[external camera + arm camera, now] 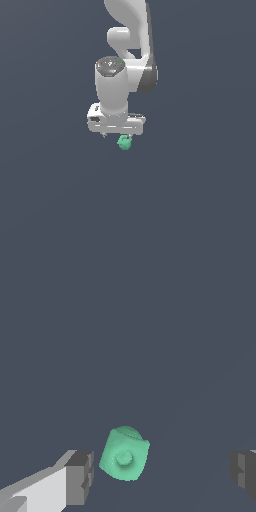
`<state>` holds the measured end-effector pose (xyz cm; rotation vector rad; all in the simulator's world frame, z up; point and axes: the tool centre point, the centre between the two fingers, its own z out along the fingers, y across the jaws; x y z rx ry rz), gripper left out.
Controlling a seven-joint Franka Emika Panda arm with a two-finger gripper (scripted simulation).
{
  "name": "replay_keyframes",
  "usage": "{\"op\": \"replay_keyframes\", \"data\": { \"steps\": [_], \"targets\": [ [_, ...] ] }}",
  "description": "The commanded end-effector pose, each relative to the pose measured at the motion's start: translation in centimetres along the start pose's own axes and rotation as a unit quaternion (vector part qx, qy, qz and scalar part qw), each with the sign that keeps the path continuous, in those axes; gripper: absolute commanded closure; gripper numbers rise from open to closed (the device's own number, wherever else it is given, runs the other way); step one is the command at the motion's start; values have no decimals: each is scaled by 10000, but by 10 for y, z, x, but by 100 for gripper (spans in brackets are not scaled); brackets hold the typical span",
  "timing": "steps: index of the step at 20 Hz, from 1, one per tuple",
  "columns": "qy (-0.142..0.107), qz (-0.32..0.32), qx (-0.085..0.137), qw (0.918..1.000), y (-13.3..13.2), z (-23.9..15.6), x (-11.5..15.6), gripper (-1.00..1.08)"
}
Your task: Pick up the object and move it to a goal position.
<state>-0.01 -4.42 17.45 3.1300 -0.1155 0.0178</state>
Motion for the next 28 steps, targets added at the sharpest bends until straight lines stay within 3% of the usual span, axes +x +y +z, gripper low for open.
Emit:
{"op": "replay_keyframes", "data": {
  "steps": [1,16,28],
  "targets": [
    [0,0,0,10000,0,0,0,-92],
    [40,-17,106,9999,2,-4,1,-92],
    [-9,698,91,9975,-11,35,-22,-92]
  ]
}}
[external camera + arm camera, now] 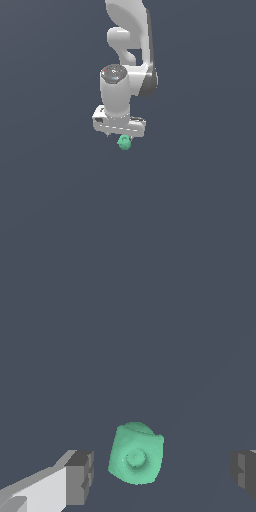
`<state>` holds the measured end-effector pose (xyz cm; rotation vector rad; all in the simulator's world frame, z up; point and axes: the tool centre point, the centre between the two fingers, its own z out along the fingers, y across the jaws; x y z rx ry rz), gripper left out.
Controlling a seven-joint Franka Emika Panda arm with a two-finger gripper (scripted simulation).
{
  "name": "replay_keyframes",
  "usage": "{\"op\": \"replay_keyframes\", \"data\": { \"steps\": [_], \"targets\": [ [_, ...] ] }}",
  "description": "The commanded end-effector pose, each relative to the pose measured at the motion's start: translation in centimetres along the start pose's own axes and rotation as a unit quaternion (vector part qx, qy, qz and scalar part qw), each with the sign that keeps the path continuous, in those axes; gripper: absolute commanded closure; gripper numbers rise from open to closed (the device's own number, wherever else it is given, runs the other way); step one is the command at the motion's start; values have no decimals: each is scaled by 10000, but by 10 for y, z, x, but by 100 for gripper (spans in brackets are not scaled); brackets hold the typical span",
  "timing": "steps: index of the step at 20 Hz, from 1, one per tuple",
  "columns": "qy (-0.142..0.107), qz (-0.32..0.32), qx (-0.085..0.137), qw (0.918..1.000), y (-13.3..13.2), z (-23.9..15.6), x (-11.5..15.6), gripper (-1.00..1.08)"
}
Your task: Pick up the object and move it to a goal position.
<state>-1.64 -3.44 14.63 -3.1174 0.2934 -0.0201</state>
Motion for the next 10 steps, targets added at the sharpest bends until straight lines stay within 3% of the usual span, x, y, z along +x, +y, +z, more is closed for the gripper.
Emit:
{"op": "replay_keyframes", "data": {
  "steps": [1,10],
  "targets": [
    [-14,228,-9,9997,-3,12,-8,-92],
    [-45,928,-49,9957,-9,47,-35,-92]
  ]
}}
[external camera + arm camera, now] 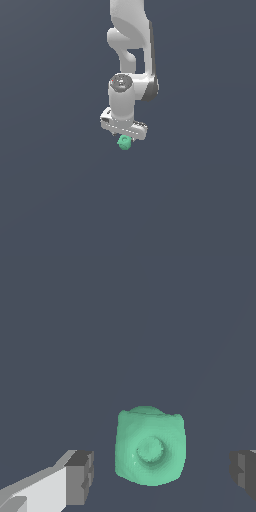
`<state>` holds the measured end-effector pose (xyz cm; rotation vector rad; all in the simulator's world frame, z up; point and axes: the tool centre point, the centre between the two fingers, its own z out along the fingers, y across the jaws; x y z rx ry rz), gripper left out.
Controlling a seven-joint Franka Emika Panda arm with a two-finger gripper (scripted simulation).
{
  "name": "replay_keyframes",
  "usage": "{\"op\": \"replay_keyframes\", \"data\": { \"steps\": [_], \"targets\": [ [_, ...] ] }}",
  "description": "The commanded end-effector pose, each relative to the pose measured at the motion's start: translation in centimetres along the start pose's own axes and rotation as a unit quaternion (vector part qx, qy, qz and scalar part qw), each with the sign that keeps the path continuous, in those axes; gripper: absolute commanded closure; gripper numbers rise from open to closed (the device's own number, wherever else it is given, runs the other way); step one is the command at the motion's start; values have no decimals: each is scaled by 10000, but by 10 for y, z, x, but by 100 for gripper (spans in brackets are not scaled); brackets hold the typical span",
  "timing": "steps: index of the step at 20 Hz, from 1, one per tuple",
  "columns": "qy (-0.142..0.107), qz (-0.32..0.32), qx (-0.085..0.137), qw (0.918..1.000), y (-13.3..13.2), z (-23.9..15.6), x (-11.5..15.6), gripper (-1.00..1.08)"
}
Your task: Pick up the object and move it to a goal position.
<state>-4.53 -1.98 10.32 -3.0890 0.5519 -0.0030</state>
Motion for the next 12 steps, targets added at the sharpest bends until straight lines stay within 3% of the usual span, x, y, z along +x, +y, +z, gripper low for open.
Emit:
{"op": "replay_keyframes", "data": {
  "steps": [1,12],
  "targets": [
    [-1,147,-9,9999,0,7,-6,-92],
    [-9,278,-20,9996,0,16,-11,-92]
  ]
}}
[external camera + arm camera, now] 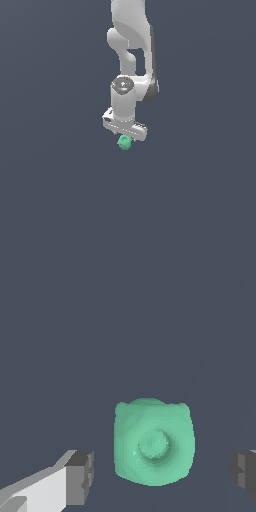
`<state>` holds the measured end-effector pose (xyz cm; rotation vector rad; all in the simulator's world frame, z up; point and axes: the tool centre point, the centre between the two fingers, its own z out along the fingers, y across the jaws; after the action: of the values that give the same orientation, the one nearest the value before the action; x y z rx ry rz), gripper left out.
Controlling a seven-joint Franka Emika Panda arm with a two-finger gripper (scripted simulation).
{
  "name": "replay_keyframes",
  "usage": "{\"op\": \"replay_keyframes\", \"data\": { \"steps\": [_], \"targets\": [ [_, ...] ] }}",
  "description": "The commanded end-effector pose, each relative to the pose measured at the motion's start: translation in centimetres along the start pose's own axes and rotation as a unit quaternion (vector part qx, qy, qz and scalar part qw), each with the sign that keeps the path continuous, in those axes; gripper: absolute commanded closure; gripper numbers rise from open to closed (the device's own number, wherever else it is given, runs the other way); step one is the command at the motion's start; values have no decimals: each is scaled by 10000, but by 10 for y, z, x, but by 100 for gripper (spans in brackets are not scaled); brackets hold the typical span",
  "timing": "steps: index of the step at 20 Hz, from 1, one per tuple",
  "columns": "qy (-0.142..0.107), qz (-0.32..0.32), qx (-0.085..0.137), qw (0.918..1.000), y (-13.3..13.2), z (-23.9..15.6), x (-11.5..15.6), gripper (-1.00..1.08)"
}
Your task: Pick up the object and move it to a goal position.
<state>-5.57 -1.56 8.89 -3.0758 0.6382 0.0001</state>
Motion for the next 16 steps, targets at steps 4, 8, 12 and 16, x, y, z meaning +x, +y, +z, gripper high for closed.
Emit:
{"op": "replay_keyframes", "data": {
  "steps": [4,8,12,16],
  "targets": [
    [-1,8,-2,10000,0,15,-1,-92],
    [0,18,-2,10000,1,35,-2,-92],
    [0,22,-2,10000,1,47,-1,-92],
    [0,22,-2,10000,0,49,-1,108]
  ]
}}
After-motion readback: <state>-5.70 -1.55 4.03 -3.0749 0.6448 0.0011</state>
